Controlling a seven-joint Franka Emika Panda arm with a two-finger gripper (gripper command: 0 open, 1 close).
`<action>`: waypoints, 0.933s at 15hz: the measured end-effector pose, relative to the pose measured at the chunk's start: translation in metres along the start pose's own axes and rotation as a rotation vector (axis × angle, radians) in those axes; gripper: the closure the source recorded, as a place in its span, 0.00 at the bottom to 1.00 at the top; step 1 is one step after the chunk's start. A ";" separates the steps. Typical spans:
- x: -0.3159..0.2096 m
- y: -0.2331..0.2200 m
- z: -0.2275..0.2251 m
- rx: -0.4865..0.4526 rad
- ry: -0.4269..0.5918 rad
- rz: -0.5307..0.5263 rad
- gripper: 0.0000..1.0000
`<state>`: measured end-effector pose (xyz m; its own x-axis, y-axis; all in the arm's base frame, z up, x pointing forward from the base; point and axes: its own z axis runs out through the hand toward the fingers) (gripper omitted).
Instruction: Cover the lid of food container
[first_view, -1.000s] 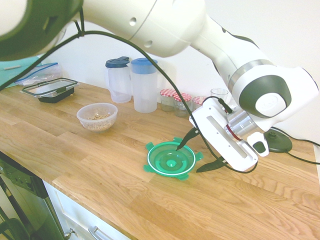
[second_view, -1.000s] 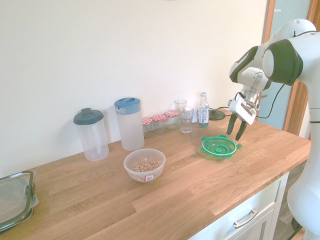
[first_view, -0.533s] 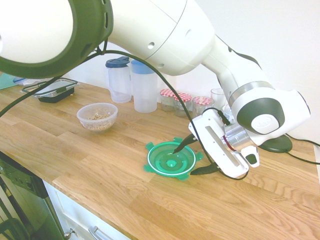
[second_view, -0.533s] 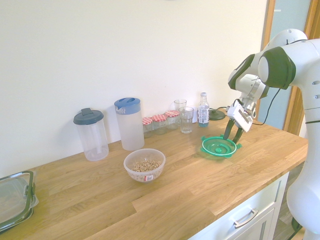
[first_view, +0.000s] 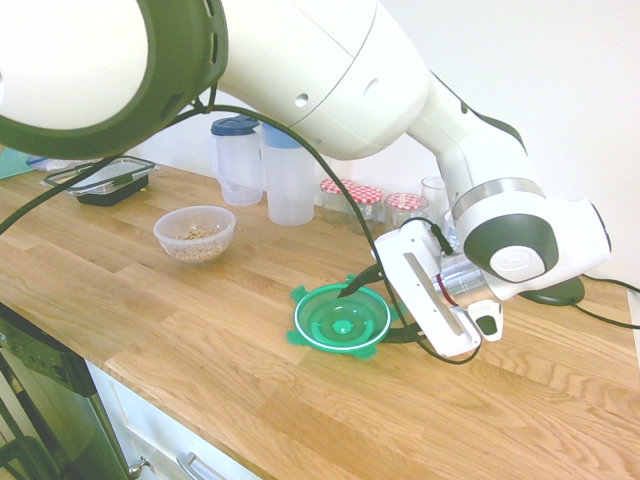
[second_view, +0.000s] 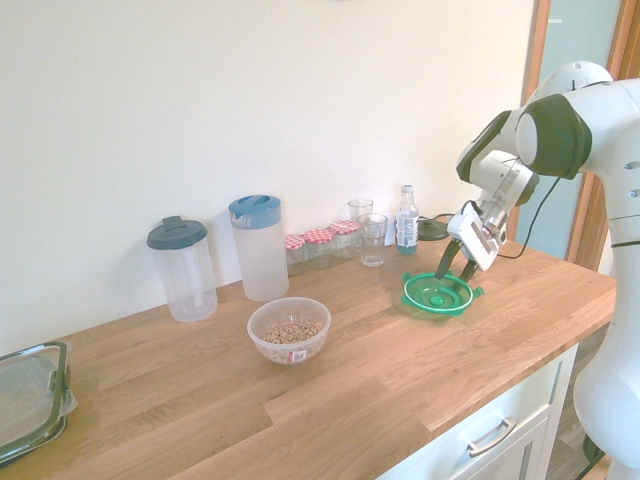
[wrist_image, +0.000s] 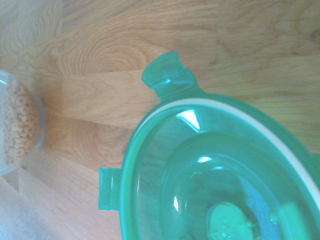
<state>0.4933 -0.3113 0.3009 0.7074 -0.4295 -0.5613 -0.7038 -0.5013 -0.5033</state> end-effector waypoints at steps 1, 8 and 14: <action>0.000 0.000 0.000 0.001 0.000 0.000 1.00; 0.004 0.008 0.003 0.003 0.016 0.026 1.00; 0.008 0.020 0.005 0.015 0.025 0.049 1.00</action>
<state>0.4843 -0.3207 0.2830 0.6730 -0.4720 -0.5695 -0.7387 -0.4675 -0.4855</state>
